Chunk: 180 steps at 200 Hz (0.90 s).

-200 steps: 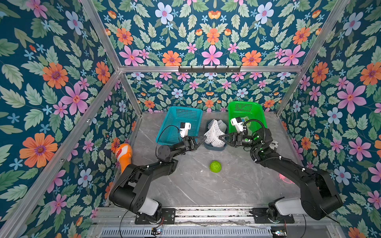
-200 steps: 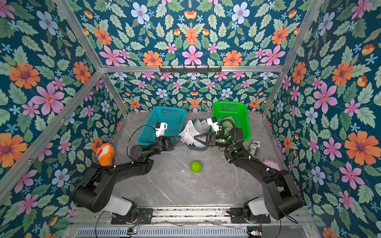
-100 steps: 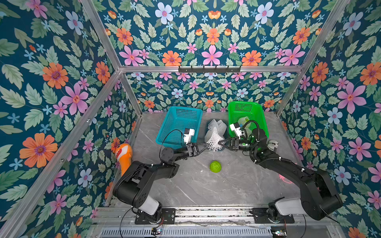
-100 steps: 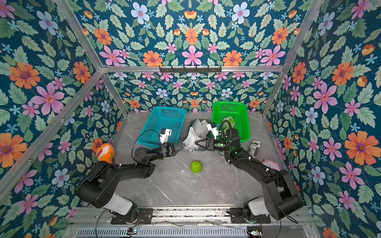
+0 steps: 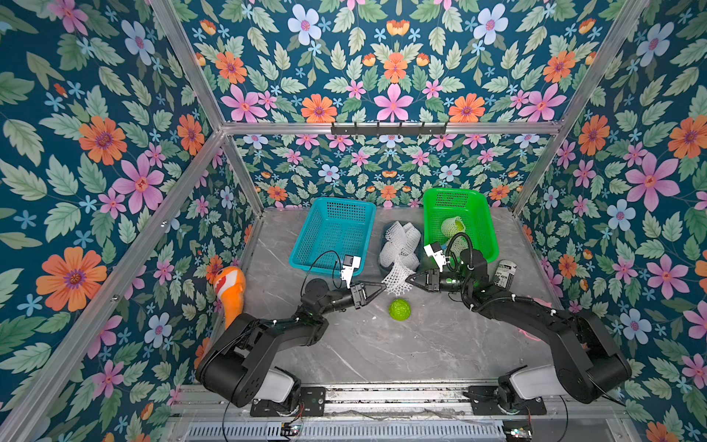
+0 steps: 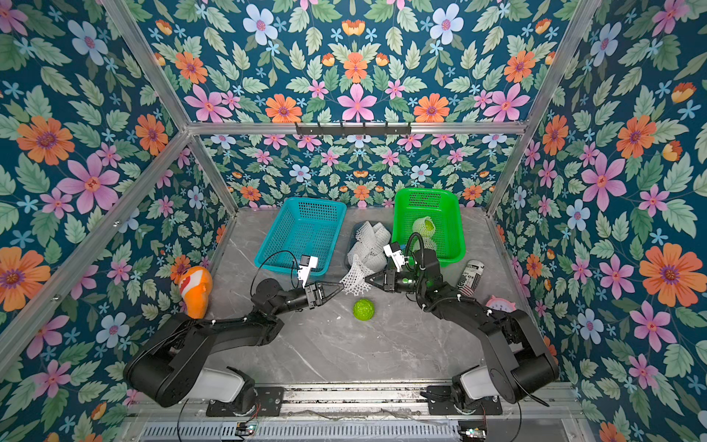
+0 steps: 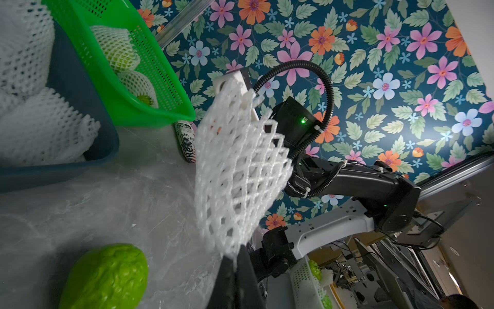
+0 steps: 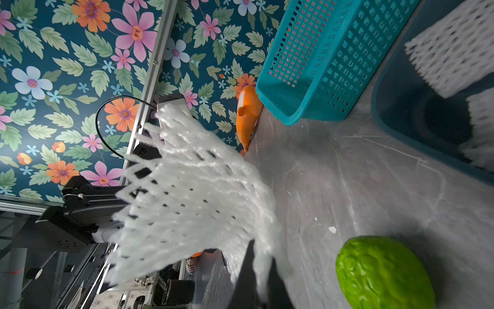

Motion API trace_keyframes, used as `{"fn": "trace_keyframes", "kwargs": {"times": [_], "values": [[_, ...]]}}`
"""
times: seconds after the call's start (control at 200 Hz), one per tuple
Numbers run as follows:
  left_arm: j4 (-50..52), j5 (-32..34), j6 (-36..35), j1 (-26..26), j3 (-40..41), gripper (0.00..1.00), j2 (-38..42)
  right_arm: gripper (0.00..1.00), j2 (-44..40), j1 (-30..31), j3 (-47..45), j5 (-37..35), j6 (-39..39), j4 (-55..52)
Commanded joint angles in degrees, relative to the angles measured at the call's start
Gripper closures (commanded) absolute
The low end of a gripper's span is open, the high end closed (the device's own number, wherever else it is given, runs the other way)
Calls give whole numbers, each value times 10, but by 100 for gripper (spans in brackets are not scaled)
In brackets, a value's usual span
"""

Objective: Sleeve custard apples in foam nets
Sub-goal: Put on the foam net on the custard apple.

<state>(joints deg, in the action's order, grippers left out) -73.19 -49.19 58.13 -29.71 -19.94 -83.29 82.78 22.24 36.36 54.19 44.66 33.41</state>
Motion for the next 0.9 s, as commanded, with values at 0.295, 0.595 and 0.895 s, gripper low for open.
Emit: {"fn": "trace_keyframes", "kwargs": {"times": [0.295, 0.595, 0.895], "values": [[-252, 2, 88, -27, 5, 98, -176, 100, 84, 7, -54, 5, 3, 168], [-252, 31, 46, -28, 21, 98, -205, 100, 146, 14, -65, -29, -17, 211], [-252, 34, 25, -29, 26, 99, -241, 100, 162, 14, -82, -50, -24, 215]]}}
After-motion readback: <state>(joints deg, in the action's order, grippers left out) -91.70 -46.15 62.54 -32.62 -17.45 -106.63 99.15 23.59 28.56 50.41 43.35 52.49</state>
